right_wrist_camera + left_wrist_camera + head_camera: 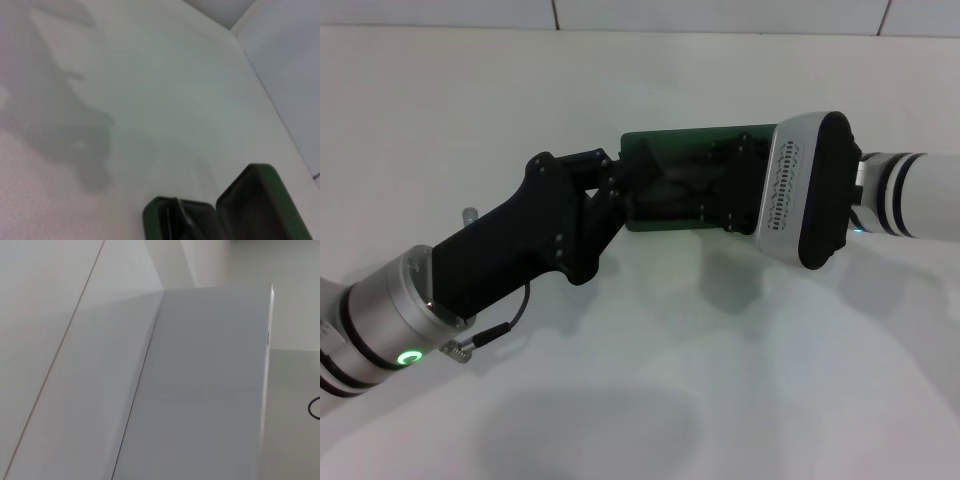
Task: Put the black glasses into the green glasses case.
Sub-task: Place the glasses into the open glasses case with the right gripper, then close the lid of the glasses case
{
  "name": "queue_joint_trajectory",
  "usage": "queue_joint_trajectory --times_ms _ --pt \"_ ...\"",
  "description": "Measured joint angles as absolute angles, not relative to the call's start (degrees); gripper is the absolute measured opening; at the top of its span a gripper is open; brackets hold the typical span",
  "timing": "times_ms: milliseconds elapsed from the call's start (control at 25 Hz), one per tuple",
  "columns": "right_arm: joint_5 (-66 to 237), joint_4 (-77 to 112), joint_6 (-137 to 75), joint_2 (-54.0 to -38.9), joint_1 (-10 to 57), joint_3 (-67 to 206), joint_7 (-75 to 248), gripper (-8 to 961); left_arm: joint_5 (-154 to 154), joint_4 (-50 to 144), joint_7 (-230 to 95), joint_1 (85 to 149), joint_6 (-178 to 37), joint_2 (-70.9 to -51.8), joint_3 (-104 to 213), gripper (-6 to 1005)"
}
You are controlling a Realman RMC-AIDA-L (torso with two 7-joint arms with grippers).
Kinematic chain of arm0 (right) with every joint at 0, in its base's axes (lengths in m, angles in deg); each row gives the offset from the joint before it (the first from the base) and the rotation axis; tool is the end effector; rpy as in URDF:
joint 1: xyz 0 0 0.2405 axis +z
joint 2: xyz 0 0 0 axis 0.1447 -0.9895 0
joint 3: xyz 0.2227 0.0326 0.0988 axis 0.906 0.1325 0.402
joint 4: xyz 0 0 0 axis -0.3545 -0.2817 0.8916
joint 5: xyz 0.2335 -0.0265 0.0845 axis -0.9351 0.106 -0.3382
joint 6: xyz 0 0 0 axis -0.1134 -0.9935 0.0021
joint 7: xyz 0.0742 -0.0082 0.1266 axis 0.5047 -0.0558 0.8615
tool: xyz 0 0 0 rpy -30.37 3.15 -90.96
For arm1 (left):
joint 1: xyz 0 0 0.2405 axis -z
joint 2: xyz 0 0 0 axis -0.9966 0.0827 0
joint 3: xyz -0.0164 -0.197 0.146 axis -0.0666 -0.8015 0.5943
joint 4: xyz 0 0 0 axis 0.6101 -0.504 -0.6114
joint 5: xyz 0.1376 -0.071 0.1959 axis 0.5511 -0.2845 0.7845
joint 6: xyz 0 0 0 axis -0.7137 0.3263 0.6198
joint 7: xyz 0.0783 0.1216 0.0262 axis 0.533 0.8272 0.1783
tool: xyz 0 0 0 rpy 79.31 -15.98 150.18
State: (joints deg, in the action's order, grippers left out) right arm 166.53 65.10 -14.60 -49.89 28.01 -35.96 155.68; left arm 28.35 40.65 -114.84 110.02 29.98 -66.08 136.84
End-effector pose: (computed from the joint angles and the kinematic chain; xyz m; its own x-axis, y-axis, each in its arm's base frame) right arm 0.1492 0.4153 -0.1300 0.9411 0.3169 0.1177 0.3310 -0.7929 -0.5117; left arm -0.2449 0.2655 -0.0454 0.2926 0.0691 0.9537 0.3658 -0.9296 -0.0449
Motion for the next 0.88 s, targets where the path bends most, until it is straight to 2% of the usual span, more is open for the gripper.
queue_joint_trajectory --times_ms 640,880 --pt "163.33 78.10 -13.27 -49.85 16.01 -35.71 156.34 457 28.35 40.54 -115.30 109.95 30.01 -65.85 136.61 65" --pt "149.96 81.41 0.95 -49.52 8.45 -27.48 156.34 451 28.10 40.16 -116.07 110.46 30.02 -64.73 136.47 66"
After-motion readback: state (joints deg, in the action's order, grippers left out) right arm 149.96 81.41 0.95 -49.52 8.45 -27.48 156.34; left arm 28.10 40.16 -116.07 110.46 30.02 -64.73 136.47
